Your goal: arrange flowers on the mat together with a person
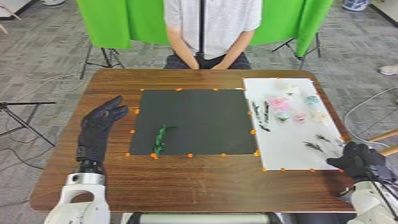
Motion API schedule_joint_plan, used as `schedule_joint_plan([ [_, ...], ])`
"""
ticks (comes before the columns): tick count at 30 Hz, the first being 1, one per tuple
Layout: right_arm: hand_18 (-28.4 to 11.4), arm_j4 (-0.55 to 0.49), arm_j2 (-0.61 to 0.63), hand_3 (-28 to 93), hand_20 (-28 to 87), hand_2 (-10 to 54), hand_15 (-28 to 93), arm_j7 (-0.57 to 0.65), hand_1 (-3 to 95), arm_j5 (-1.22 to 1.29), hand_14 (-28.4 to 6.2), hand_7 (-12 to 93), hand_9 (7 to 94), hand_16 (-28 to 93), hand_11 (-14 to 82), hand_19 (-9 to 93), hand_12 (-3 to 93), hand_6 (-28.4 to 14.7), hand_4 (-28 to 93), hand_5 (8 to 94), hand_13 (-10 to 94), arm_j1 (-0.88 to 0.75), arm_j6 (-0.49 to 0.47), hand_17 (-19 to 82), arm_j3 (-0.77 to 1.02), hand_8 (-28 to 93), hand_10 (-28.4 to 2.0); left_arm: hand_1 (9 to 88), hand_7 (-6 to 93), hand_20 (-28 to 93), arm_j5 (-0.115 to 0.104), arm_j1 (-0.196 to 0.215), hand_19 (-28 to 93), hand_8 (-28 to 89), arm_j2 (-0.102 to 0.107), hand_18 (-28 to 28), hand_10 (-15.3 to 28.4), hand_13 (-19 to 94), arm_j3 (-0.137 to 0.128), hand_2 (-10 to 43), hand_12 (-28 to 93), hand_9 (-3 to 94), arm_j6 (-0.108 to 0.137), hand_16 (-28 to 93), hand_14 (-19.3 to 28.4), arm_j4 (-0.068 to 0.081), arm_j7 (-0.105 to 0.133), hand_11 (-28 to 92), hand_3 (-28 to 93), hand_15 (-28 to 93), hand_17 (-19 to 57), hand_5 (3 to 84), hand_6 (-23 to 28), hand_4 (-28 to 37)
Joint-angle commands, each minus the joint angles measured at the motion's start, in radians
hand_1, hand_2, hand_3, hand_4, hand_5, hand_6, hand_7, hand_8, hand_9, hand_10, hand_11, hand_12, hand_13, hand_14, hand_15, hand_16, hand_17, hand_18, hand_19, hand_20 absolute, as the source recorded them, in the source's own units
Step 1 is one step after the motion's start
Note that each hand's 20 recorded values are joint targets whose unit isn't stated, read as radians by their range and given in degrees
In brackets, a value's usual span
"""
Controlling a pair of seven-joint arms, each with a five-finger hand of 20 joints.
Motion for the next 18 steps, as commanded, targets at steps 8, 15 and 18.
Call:
schedule_joint_plan([
  [8,-18.2,0.032,0.02,-1,44,-9.5,54,0.008,77.2,0.022,-0.9,20,90.5,34,15.0,83,42.0,-2.2,11,72.4,93,0.028,-0.009,51,-0.038,15,-8.3,25.6,11.1,17,0.006,0.007,13,-6,-0.007,11.8,15.1,36,-0.005,-7.6,13,47.6,-0.004,1,17.7,-0.002,-0.007,20,63,20,7.5,47.5,4.3,-24.0],
  [15,-16.3,0.016,0.02,-28,39,-9.5,60,0.015,91.1,0.115,0.4,20,93.7,26,21.0,85,38.7,-0.7,41,80.9,94,0.036,-0.032,57,-0.019,17,-7.0,25.7,11.2,16,0.0,0.009,13,-6,-0.006,11.9,15.1,36,-0.005,-7.7,13,47.5,-0.002,1,17.7,-0.003,-0.005,20,63,20,7.4,47.4,4.3,-24.0],
  [18,-16.0,0.002,0.02,-28,38,-9.5,61,0.025,91.3,0.176,0.5,21,93.7,25,22.4,85,37.6,-0.5,42,81.5,94,0.04,-0.024,58,-0.006,17,-6.9,25.7,11.2,16,0.0,0.012,13,-6,-0.006,11.9,15.1,36,-0.005,-7.7,13,47.5,-0.001,1,17.6,-0.005,-0.005,20,63,20,7.4,47.4,4.3,-24.0],
])
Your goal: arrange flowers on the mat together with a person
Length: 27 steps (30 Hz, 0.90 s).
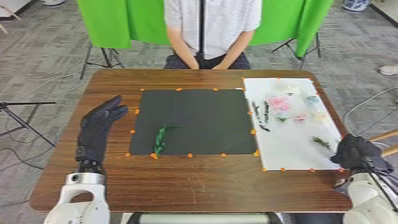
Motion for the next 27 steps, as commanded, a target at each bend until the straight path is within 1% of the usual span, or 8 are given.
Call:
schedule_joint_plan([
  [1,-15.7,-0.01,0.001,-28,38,-9.5,61,0.025,91.4,0.114,0.6,21,93.7,25,22.9,85,37.3,-0.5,42,81.6,94,-0.015,-0.02,59,0.017,17,-6.9,25.7,11.2,16,-0.003,0.011,13,-6,-0.004,11.9,15.1,36,-0.002,-7.7,13,47.5,0.0,1,17.6,-0.003,-0.006,20,63,20,7.4,47.4,4.3,-24.0],
  [10,-15.3,-0.106,-0.009,-28,37,-9.5,62,0.058,91.7,0.28,1.0,21,93.7,23,24.1,86,36.1,-0.6,44,82.1,94,0.05,0.069,60,0.032,17,-6.8,25.5,11.1,16,-0.006,0.014,13,-6,-0.004,11.9,15.1,36,-0.006,-7.9,13,47.3,-0.004,1,17.6,-0.005,-0.008,20,63,19,7.4,47.3,4.4,-23.9],
  [11,-15.3,-0.114,-0.009,-28,36,-9.5,62,0.061,91.7,0.29,1.0,21,93.7,23,24.2,86,36.1,-0.7,44,82.1,94,0.057,0.081,60,0.03,17,-6.9,25.5,11.0,16,-0.006,0.01,13,-6,-0.004,11.9,15.1,36,-0.005,-7.8,13,47.2,-0.007,1,17.6,-0.002,-0.01,20,63,19,7.4,47.3,4.3,-23.9],
  [16,-15.0,-0.151,-0.015,-28,36,-9.5,62,0.041,91.9,0.403,1.2,21,93.7,22,25.0,86,35.5,-0.9,44,82.7,94,0.082,0.13,60,0.028,17,-6.7,25.5,11.0,16,-0.003,0.004,13,-6,-0.008,11.9,15.0,36,-0.004,-7.9,13,47.2,-0.013,1,17.6,0.0,-0.012,20,63,19,7.3,47.3,4.4,-23.9],
  [20,-14.7,-0.193,-0.038,-28,35,-9.5,63,0.014,92.3,0.485,1.2,21,93.7,22,25.9,87,34.8,-1.0,44,83.0,94,0.098,0.176,61,0.018,16,-6.9,25.5,11.1,16,-0.005,0.005,12,-6,-0.006,11.9,15.0,36,-0.008,-7.9,13,47.1,-0.013,1,17.6,0.0,-0.014,20,63,19,7.3,47.1,4.3,-23.9],
  [21,-14.6,-0.203,-0.042,-28,35,-9.5,63,0.005,92.3,0.506,1.2,21,93.7,22,25.9,87,34.8,-1.1,44,82.9,94,0.107,0.189,61,0.009,16,-6.9,25.5,11.1,16,-0.005,0.009,12,-6,-0.005,11.9,15.0,36,-0.009,-7.9,13,47.1,-0.009,1,17.6,-0.003,-0.013,20,63,19,7.3,47.1,4.3,-23.8],
  [23,-14.5,-0.223,-0.053,-28,35,-9.5,63,-0.013,92.4,0.539,1.3,22,93.7,22,25.9,87,34.8,-1.1,45,82.9,94,0.128,0.203,61,-0.015,17,-6.9,25.4,11.1,16,-0.007,0.011,12,-6,-0.004,11.9,15.0,36,-0.012,-7.9,13,47.0,-0.008,1,17.6,-0.004,-0.014,19,63,19,7.3,47.1,4.3,-23.8],
  [27,-14.3,-0.231,-0.086,-28,35,-9.5,63,-0.039,92.4,0.567,1.5,22,93.7,21,26.2,87,34.4,-1.3,45,83.0,94,0.202,0.22,61,-0.095,17,-7.1,25.4,11.1,16,-0.007,0.009,12,-6,-0.003,11.9,15.0,36,-0.015,-7.9,13,46.9,-0.008,1,17.6,-0.003,-0.015,19,63,19,7.2,47.1,4.4,-23.8],
])
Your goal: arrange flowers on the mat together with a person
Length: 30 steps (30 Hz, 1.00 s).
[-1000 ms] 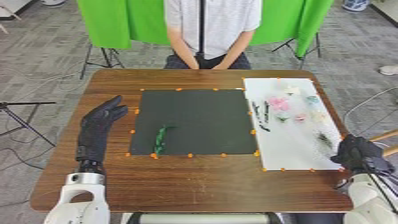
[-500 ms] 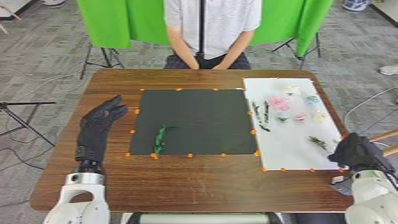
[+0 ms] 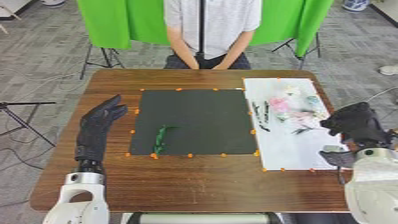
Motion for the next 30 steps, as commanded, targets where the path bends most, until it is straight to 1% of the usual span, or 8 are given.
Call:
schedule_joint_plan([
  [1,-14.2,-0.044,-0.071,-28,35,-9.5,63,-0.064,92.5,0.05,1.5,22,93.7,21,26.2,87,34.3,-1.2,45,83.0,94,0.121,0.047,61,-0.134,17,-7.1,25.4,11.0,16,-0.006,0.009,12,-6,-0.004,11.9,15.0,36,-0.009,-7.9,13,46.9,-0.004,1,17.6,0.0,-0.012,19,63,19,7.2,47.1,4.4,-23.7],
  [6,-13.9,-0.011,-0.174,-28,34,-9.5,63,-0.057,92.6,0.098,1.7,22,93.7,21,26.5,87,33.8,-1.4,45,83.1,94,0.189,0.107,62,-0.245,17,-7.4,25.3,10.9,16,-0.007,0.008,12,-6,-0.003,11.9,15.0,36,-0.005,-7.9,13,46.9,-0.01,1,17.6,0.001,-0.017,19,63,19,7.2,47.1,4.4,-23.8],
  [8,-13.8,0.007,-0.217,-28,34,-9.5,63,-0.048,92.7,0.107,1.8,22,93.7,21,26.5,87,33.6,-1.4,45,83.1,94,0.205,0.132,62,-0.292,17,-7.5,25.3,10.9,16,-0.01,0.012,12,-6,-0.001,11.9,15.0,36,-0.005,-7.9,13,46.9,-0.008,1,17.6,-0.002,-0.02,19,63,19,7.2,47.0,4.4,-23.7],
  [9,-13.7,0.013,-0.235,-28,34,-9.5,63,-0.04,92.7,0.113,1.9,22,93.7,21,26.5,87,33.5,-1.4,45,83.1,94,0.209,0.144,62,-0.312,17,-7.6,25.3,10.9,16,-0.015,0.008,12,-6,0.0,11.9,15.0,36,-0.005,-7.9,13,46.9,-0.012,1,17.6,0.001,-0.022,19,63,19,7.2,47.0,4.4,-23.7],
  [10,-13.6,0.019,-0.25,-28,34,-9.5,62,-0.036,92.7,0.123,2.1,22,93.7,21,26.5,87,33.4,-1.4,45,83.1,94,0.213,0.147,62,-0.33,17,-7.8,25.3,10.9,16,-0.017,0.012,12,-6,0.002,11.9,15.0,36,-0.005,-7.9,13,46.9,-0.007,1,17.6,-0.002,-0.021,19,63,19,7.2,47.0,4.4,-23.8],
  [12,-13.3,0.031,-0.272,-28,34,-9.5,62,-0.022,92.7,0.131,2.2,22,93.7,20,26.5,87,33.2,-1.4,45,83.0,94,0.221,0.154,62,-0.363,17,-8.0,25.3,10.9,16,-0.018,0.011,12,-6,0.005,11.9,15.0,36,-0.006,-7.9,13,46.9,-0.008,1,17.6,-0.001,-0.023,19,63,19,7.2,47.0,4.4,-23.8],
  [21,-11.5,0.056,-0.275,-28,30,-9.5,59,0.027,93.4,0.277,2.1,22,93.7,17,26.0,83,27.4,-1.8,44,83.4,94,0.236,0.155,66,-0.46,16,-8.5,25.4,10.8,16,-0.026,0.015,12,-6,0.01,11.9,14.9,36,-0.008,-7.9,13,46.9,-0.009,1,17.7,-0.005,-0.031,19,63,19,7.2,46.9,4.3,-23.8],
  [30,-10.5,0.067,-0.268,-28,29,-9.5,57,0.086,94.1,0.421,1.9,22,93.7,15,22.9,79,26.1,-2.4,43,83.3,94,0.254,0.167,67,-0.533,15,-8.7,25.2,10.8,16,-0.036,0.019,12,-6,0.018,12.0,15.0,36,-0.009,-7.8,13,47.0,-0.009,1,17.6,-0.008,-0.035,19,63,19,7.1,46.9,4.3,-23.8],
])
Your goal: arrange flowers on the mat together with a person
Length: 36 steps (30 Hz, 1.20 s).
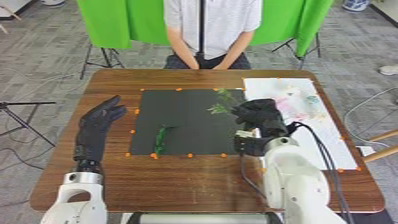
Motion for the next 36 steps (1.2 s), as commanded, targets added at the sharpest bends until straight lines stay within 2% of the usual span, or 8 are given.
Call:
schedule_joint_plan([
  [1,-10.5,0.011,0.003,-28,29,-9.5,56,0.044,94.2,0.096,1.7,22,93.7,15,22.5,79,25.9,-2.3,43,83.3,94,0.01,0.013,67,-0.068,14,-8.7,25.2,10.7,16,-0.016,0.016,12,-6,0.005,12.0,15.0,36,-0.003,-7.8,13,47.0,-0.008,1,17.6,-0.005,-0.015,19,63,19,7.1,46.9,4.3,-23.7],
  [10,-10.5,0.034,0.017,-28,29,-9.5,56,0.064,94.3,0.138,1.3,23,93.7,14,18.2,77,24.2,-2.0,42,82.1,94,0.042,0.035,67,-0.154,13,-8.7,25.2,10.6,16,-0.019,0.013,12,-6,0.009,12.1,15.0,36,-0.001,-7.7,13,47.0,-0.008,1,17.7,-0.005,-0.019,19,63,19,6.9,46.8,4.3,-24.0],
  [19,-10.6,0.087,0.015,-28,33,-9.5,54,0.086,93.5,0.138,0.8,22,93.6,14,8.7,74,20.7,-1.6,43,80.5,94,0.059,0.125,67,-0.214,10,-10.8,25.1,10.6,16,-0.027,0.015,12,-6,0.006,12.1,15.0,36,-0.002,-7.7,13,47.0,-0.004,1,17.6,-0.006,-0.021,19,63,19,6.9,46.8,4.3,-23.9],
  [26,-10.9,0.088,0.019,-28,36,-8.4,51,0.091,92.4,0.145,0.3,19,91.3,15,1.8,71,17.9,-2.1,43,77.4,94,0.055,0.109,67,-0.235,7,-11.2,25.1,10.5,16,-0.027,0.016,12,-6,0.003,12.1,14.9,36,-0.004,-7.8,13,47.1,-0.006,1,17.6,-0.007,-0.019,19,63,19,6.9,46.7,4.3,-23.9],
  [36,-10.9,0.09,0.02,-26,36,-7.9,47,0.091,89.6,0.179,-0.4,16,87.4,15,3.0,68,15.7,-3.5,42,73.9,94,0.07,0.082,66,-0.251,8,-11.1,25.1,10.4,16,-0.026,0.013,12,-6,0.001,12.1,14.9,36,-0.004,-7.8,13,47.1,-0.009,1,17.8,-0.006,-0.018,19,63,19,6.8,46.6,4.3,-23.9],
])
